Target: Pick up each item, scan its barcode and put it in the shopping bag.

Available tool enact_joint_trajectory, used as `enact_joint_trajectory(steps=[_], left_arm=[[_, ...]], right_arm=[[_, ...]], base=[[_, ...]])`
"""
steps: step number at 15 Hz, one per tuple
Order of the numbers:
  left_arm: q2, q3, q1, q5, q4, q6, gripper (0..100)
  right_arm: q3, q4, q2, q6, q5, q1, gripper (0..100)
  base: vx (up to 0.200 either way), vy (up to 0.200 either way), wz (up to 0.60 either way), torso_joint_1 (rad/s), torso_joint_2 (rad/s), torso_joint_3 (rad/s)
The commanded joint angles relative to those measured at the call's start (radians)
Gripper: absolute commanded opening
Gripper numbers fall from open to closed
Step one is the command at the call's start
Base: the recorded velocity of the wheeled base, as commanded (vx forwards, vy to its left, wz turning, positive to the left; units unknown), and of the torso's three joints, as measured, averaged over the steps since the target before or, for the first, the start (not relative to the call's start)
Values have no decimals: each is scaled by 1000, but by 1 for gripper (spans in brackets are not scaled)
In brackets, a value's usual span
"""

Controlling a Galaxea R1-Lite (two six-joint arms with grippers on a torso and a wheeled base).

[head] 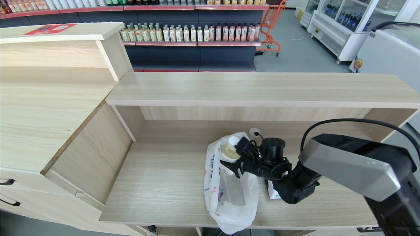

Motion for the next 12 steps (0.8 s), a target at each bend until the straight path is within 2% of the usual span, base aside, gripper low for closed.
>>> enact_joint_trajectory(steps=[1, 4, 5, 8, 11, 12], left_arm=[[0, 0, 0, 0, 0, 0, 100], [0, 0, 0, 0, 0, -1, 100], [0, 0, 0, 0, 0, 0, 100], [0, 0, 0, 0, 0, 0, 100], [0, 0, 0, 0, 0, 0, 100], [0, 0, 0, 0, 0, -1, 100]], right_arm=[[-48, -3, 81, -12, -4, 5, 0], [-94, -2, 121, -22, -25, 5, 0], [-94, -2, 124, -29, -25, 5, 100], [-51, -2, 76, -22, -25, -1, 100], [68, 15, -105, 126, -24, -4, 100], [121, 53, -200, 226, -25, -8, 100]], base=[[0, 0, 0, 0, 0, 0], [0, 0, 0, 0, 0, 0], [0, 0, 0, 0, 0, 0], [0, 0, 0, 0, 0, 0], [0, 0, 0, 0, 0, 0], [0, 0, 0, 0, 0, 0]])
